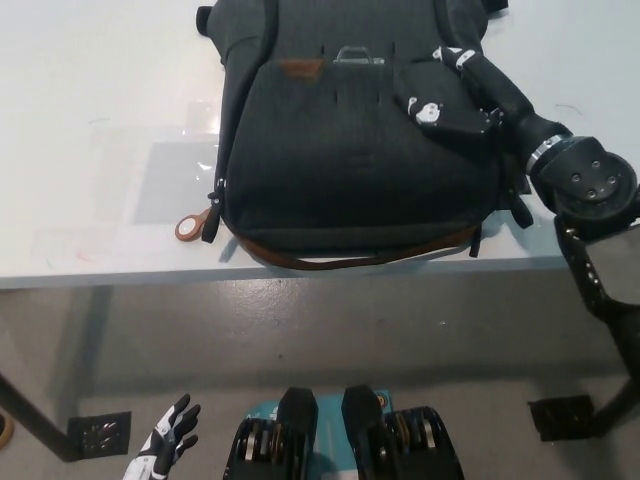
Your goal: A bag is kept in the middle of the table with its flap loosely closed and the robot uses its right hand to adjust it and opens it
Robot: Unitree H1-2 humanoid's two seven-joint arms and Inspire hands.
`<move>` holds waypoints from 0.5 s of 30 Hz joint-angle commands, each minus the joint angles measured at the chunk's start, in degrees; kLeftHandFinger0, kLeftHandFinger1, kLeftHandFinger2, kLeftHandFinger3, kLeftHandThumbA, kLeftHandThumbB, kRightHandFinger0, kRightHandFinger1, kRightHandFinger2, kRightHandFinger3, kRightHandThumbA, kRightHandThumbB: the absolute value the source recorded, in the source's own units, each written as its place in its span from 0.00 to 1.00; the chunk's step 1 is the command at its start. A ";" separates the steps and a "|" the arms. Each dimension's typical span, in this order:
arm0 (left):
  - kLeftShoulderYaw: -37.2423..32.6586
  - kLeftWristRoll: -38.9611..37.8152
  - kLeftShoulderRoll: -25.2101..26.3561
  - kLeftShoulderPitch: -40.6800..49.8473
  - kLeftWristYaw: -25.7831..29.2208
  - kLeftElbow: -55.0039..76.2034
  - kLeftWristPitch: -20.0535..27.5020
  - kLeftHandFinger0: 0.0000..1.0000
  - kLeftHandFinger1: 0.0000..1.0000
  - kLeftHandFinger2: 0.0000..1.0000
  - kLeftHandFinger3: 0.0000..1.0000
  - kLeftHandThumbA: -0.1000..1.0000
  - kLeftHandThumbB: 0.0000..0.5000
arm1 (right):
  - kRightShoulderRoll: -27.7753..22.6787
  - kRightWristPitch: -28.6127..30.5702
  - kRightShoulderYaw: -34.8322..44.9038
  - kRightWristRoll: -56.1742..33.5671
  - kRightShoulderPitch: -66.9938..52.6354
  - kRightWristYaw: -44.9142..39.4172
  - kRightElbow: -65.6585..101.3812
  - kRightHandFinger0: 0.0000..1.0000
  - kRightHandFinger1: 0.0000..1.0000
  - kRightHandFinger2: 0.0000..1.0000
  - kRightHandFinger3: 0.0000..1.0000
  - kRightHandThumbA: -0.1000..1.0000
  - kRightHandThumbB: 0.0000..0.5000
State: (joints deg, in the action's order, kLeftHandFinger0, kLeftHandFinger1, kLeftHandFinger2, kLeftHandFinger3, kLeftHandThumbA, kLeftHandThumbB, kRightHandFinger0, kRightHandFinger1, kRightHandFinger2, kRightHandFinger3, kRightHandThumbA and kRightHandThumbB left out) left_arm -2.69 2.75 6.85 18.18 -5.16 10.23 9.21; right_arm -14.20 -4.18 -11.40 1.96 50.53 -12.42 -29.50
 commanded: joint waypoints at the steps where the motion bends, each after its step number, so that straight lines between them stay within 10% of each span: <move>1: -0.02 -0.52 0.97 -0.43 -0.81 1.98 1.25 1.00 1.00 1.00 1.00 1.00 0.26 | 1.51 1.34 1.22 1.88 -0.24 2.56 3.54 0.08 0.49 0.79 0.80 0.00 0.21; 15: 0.00 0.63 1.48 -1.11 -0.65 2.22 0.73 1.00 1.00 1.00 1.00 1.00 0.19 | 3.33 -4.32 7.44 0.67 -7.85 4.64 24.17 0.00 0.36 0.66 0.79 0.00 0.16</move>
State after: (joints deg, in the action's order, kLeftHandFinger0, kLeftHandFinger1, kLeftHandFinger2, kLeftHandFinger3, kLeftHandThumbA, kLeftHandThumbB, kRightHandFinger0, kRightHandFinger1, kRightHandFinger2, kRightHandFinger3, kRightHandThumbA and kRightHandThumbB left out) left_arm -2.69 3.10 7.24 17.13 -5.17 10.23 9.18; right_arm -11.80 -5.75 -5.67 2.80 42.58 -9.74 -13.39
